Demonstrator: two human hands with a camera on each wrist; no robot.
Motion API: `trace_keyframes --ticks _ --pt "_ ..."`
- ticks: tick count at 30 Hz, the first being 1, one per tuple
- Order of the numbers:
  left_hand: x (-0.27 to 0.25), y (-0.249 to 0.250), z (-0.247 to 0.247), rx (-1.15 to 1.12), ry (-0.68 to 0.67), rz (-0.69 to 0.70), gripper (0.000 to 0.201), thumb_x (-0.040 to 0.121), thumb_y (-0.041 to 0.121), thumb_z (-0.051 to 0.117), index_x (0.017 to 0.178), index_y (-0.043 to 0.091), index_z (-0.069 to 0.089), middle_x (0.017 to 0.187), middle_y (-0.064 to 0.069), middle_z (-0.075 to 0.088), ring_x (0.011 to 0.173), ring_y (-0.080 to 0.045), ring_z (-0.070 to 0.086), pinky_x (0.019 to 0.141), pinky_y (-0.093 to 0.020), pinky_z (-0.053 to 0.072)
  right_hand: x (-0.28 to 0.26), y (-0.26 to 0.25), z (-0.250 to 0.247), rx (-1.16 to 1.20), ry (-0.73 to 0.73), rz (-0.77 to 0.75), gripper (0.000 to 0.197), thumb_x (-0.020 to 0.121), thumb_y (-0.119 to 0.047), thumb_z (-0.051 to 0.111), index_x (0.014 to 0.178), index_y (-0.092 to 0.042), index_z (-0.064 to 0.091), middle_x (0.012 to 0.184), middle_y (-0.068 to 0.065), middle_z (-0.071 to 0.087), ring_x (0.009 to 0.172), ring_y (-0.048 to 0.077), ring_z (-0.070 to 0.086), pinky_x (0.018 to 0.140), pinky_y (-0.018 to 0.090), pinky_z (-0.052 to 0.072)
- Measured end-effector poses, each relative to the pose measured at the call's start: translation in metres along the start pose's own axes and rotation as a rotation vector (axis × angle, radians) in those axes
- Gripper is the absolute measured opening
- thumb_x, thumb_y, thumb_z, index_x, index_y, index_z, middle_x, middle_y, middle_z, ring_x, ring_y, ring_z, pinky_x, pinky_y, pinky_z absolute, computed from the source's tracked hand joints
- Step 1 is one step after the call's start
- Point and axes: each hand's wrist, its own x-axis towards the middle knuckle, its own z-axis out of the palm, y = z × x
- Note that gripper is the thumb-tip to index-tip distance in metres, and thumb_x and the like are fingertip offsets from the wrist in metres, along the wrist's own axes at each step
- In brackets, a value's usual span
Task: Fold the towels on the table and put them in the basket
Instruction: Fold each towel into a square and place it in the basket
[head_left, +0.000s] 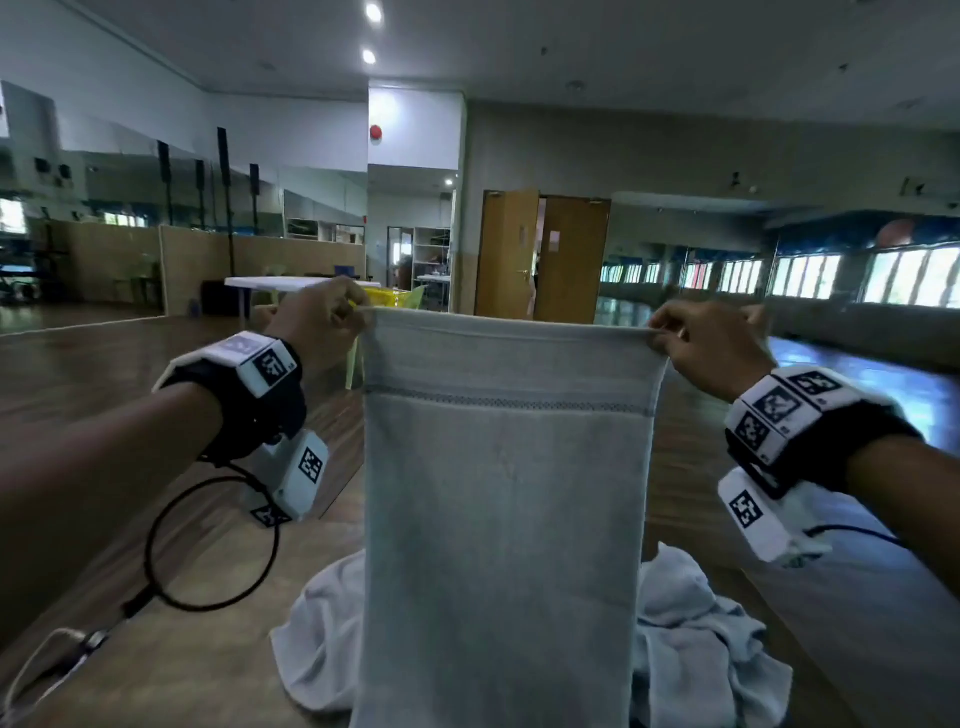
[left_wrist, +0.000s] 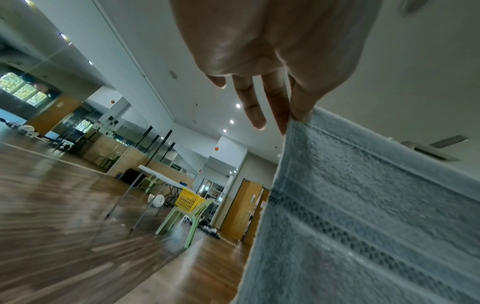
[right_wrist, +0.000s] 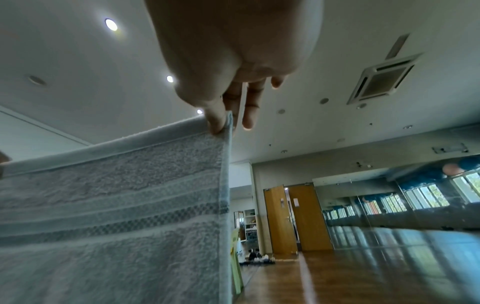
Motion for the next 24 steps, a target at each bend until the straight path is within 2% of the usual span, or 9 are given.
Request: trace_keyframes --ticks 2,5,8,11,14,16,19,21,24 --pt "-0.022 -0.023 0.021 -0.026 -0.054 -0.019 0.011 0.088 0.013 0.06 0.097 0.007 0.062 0.089 -0.006 0.061 0.079 -0.023 0.057 0.063 -0.024 0.036 -0.023 0.002 0.022 0.002 -0.043 -0.008 0.008 0.09 -0.03 0.057 0.092 -0.029 0.065 0.093 -0.008 0.066 0.096 0.019 0.056 0.082 0.034 0.017" --pt "-0.072 -0.052 0.056 -0.016 -0.176 -0.047 0.006 0.085 0.008 0.062 0.091 0.01 0.063 0.082 -0.004 0.06 0.076 -0.023 0.057 0.063 -0.023 0.03 -0.071 0.007 0.059 0.032 -0.123 -0.033 0.008 0.088 -0.026 0.06 0.087 -0.032 0.066 0.082 -0.014 0.057 0.09 0.014 0.054 0.068 0.031 0.009" --pt "-0.14 -0.078 0.09 -0.004 -0.348 -0.069 0.021 0.08 0.007 0.064 0.081 0.026 0.058 0.077 0.0 0.062 0.074 -0.022 0.06 0.065 -0.025 0.036 -0.132 0.018 0.102 0.088 -0.306 -0.045 0.018 0.084 -0.021 0.064 0.079 -0.038 0.063 0.079 -0.017 0.059 0.088 0.011 0.053 0.081 0.037 0.022" --pt "-0.208 -0.093 0.117 0.153 -0.575 -0.11 0.023 0.084 0.028 0.06 0.07 0.043 0.047 0.074 0.019 0.055 0.084 -0.01 0.06 0.083 -0.033 0.035 -0.202 0.029 0.142 0.084 -0.523 -0.046 0.023 0.082 -0.017 0.065 0.078 -0.04 0.063 0.085 -0.019 0.064 0.093 0.015 0.059 0.087 0.045 0.031" --pt "-0.258 -0.101 0.142 0.32 -0.768 -0.104 0.011 0.087 0.039 0.051 0.078 0.036 0.057 0.087 0.018 0.059 0.096 -0.006 0.055 0.086 -0.036 0.022 -0.258 0.034 0.169 0.062 -0.728 -0.078 0.02 0.081 -0.014 0.064 0.083 -0.033 0.069 0.095 -0.012 0.068 0.101 0.017 0.058 0.089 0.045 0.033" --pt "-0.285 -0.105 0.157 0.355 -0.886 -0.081 0.012 0.086 0.034 0.052 0.089 0.032 0.063 0.1 0.016 0.06 0.105 -0.007 0.052 0.089 -0.037 0.022 -0.291 0.036 0.182 0.046 -0.787 -0.152 0.021 0.071 -0.016 0.073 0.075 -0.037 0.069 0.084 -0.016 0.068 0.089 0.013 0.062 0.08 0.034 0.025" --pt "-0.312 -0.114 0.171 0.307 -0.898 -0.092 0.012 0.082 0.028 0.058 0.09 0.033 0.065 0.105 0.016 0.059 0.109 -0.006 0.051 0.095 -0.038 0.023 -0.327 0.037 0.194 -0.043 -0.867 -0.246 0.021 0.055 -0.029 0.073 0.063 -0.045 0.063 0.068 -0.023 0.062 0.069 0.003 0.063 0.061 0.03 0.004" --pt "-0.314 -0.118 0.174 0.299 -0.862 -0.086 0.012 0.081 0.028 0.06 0.089 0.033 0.067 0.103 0.015 0.061 0.108 -0.008 0.054 0.097 -0.041 0.027 -0.334 0.038 0.194 -0.051 -0.813 -0.29 0.015 0.056 -0.033 0.07 0.063 -0.045 0.064 0.07 -0.022 0.062 0.069 0.003 0.063 0.061 0.031 0.005" --pt "-0.308 -0.12 0.178 0.348 -0.82 -0.058 0.013 0.082 0.031 0.057 0.088 0.031 0.069 0.1 0.014 0.063 0.105 -0.009 0.054 0.091 -0.037 0.021 -0.328 0.037 0.195 -0.079 -0.763 -0.284 0.019 0.058 -0.032 0.083 0.065 -0.042 0.069 0.072 -0.02 0.065 0.071 0.009 0.063 0.062 0.03 0.004"
